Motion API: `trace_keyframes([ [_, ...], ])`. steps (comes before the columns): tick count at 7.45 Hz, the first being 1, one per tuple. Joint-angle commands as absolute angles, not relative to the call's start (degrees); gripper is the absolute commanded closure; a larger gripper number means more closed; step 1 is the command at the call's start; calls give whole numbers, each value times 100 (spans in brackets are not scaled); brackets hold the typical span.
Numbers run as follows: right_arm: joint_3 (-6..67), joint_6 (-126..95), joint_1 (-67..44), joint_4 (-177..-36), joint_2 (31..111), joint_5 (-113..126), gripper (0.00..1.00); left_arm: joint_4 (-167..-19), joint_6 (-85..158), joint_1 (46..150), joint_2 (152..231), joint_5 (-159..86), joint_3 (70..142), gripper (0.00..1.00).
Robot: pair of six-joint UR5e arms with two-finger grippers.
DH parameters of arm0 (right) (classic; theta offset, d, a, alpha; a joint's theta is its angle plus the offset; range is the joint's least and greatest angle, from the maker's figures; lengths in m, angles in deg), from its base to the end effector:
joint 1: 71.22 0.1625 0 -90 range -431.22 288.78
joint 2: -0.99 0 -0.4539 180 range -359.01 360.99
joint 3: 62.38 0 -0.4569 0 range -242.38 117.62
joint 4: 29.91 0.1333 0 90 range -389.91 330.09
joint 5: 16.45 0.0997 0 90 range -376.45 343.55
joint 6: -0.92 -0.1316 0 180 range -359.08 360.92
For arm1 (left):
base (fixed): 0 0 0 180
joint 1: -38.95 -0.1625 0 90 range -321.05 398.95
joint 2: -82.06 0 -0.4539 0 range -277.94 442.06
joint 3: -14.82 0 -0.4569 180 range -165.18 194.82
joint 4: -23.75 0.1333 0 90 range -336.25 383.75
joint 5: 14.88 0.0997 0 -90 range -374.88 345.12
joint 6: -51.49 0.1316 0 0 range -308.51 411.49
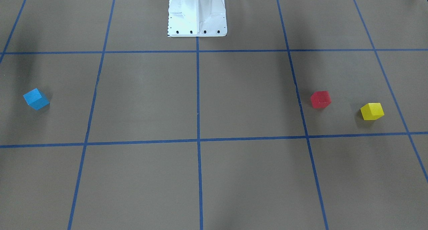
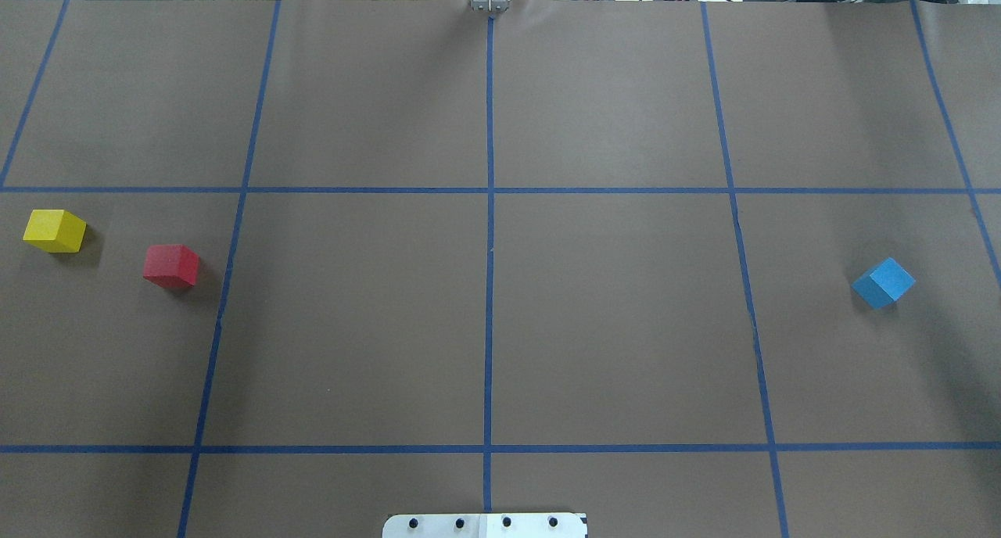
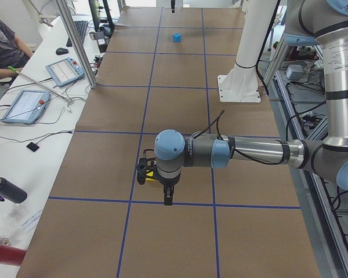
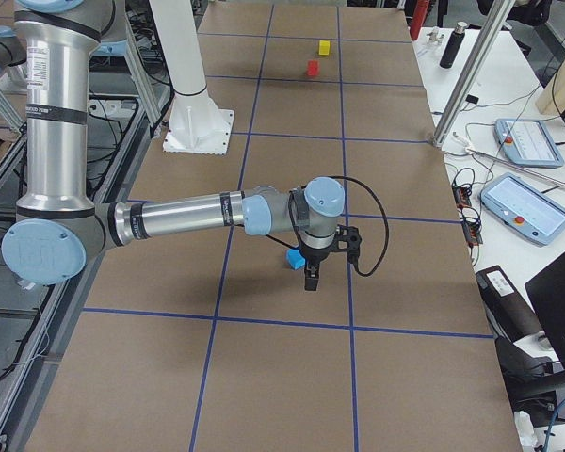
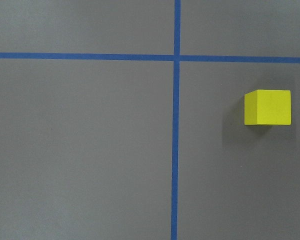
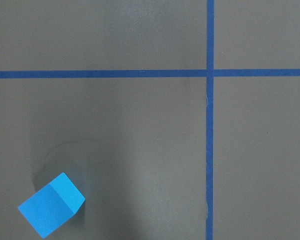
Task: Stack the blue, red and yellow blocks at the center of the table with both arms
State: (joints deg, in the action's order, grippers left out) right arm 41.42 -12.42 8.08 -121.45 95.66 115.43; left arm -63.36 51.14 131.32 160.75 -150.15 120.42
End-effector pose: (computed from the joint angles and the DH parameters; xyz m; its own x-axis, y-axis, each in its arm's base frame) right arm -0.0530 -0.5252 0.6263 0.7384 0.0059 0.6743 0.0141 0.9996 -0.0242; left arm -0.0591 -0.4665 0.6636 0.7036 -0.0179 -0.7104 0.0456 0.9988 0.0201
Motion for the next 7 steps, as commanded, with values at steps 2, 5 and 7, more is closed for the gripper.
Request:
trace_keyframes([
  [2, 4134, -1235, 753, -11825, 9608, 11573, 0, -6343, 5113, 13132, 16054, -15015, 12029, 0],
  [5, 4151, -1226, 491, -11510, 9635, 11644, 0, -6335, 5096, 13132, 16054, -15015, 12020, 0],
  [7, 4116, -1244, 139, -10973, 9705, 11644, 0, -6335, 5087, 13132, 16054, -15015, 12029, 0],
])
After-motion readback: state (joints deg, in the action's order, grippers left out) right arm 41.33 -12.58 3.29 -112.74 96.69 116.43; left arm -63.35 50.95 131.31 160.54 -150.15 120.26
